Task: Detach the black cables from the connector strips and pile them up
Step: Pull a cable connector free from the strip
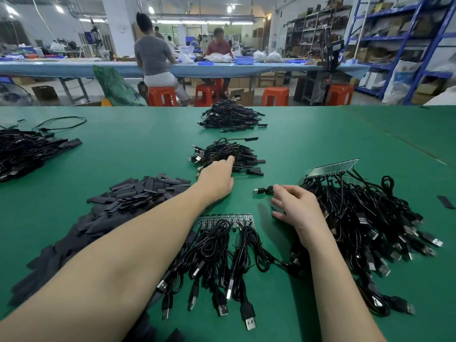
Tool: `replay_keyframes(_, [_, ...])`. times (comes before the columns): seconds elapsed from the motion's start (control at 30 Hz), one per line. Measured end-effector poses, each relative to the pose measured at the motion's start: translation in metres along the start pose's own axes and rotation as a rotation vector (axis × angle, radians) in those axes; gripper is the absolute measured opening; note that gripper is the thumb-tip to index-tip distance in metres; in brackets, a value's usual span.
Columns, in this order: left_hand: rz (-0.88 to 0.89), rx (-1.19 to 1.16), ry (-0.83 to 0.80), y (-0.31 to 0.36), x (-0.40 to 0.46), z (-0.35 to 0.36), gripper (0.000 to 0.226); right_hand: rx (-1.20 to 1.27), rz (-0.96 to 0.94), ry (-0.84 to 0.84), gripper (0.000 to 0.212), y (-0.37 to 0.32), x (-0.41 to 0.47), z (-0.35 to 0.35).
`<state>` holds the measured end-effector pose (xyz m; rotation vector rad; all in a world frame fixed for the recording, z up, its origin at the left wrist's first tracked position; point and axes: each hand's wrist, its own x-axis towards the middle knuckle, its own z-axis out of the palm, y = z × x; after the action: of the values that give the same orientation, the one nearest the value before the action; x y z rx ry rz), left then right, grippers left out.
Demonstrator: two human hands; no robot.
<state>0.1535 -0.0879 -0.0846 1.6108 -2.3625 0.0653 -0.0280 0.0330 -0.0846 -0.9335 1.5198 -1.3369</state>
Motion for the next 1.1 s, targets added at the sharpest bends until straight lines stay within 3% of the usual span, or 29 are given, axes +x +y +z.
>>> replay_keyframes(0.17, [-0.005, -0.016, -0.12, -0.007, 0.013, 0.005, 0.029, -0.222, -0.093, 0.054, 0.014, 0.003, -0.001, 0.005])
replay_keyframes(0.37, [-0.008, -0.047, -0.215, -0.016, 0.032, -0.006, 0.023, -0.537, -0.192, -0.013, 0.014, 0.001, -0.01, 0.02])
replay_keyframes(0.6, [0.005, -0.255, -0.066, 0.003, -0.009, -0.023, 0.015, -0.931, -0.116, -0.086, 0.017, -0.01, -0.016, 0.021])
replay_keyframes(0.7, [-0.04, -0.327, -0.092, 0.013, -0.051, -0.026, 0.011, -0.921, -0.052, -0.115, 0.024, -0.014, -0.018, 0.024])
replay_keyframes(0.8, [-0.075, -0.201, -0.203, 0.021, -0.085, -0.025, 0.025, -0.809, 0.003, -0.14, 0.021, -0.015, -0.017, 0.022])
replay_keyframes(0.9, [-0.065, -0.142, -0.217, 0.028, -0.092, -0.028, 0.03, -0.735, 0.029, -0.174, 0.02, -0.015, -0.016, 0.019])
replay_keyframes(1.1, [-0.092, -0.299, -0.257, 0.025, -0.092, -0.038, 0.024, -0.57, 0.048, -0.255, 0.019, -0.013, -0.02, 0.016])
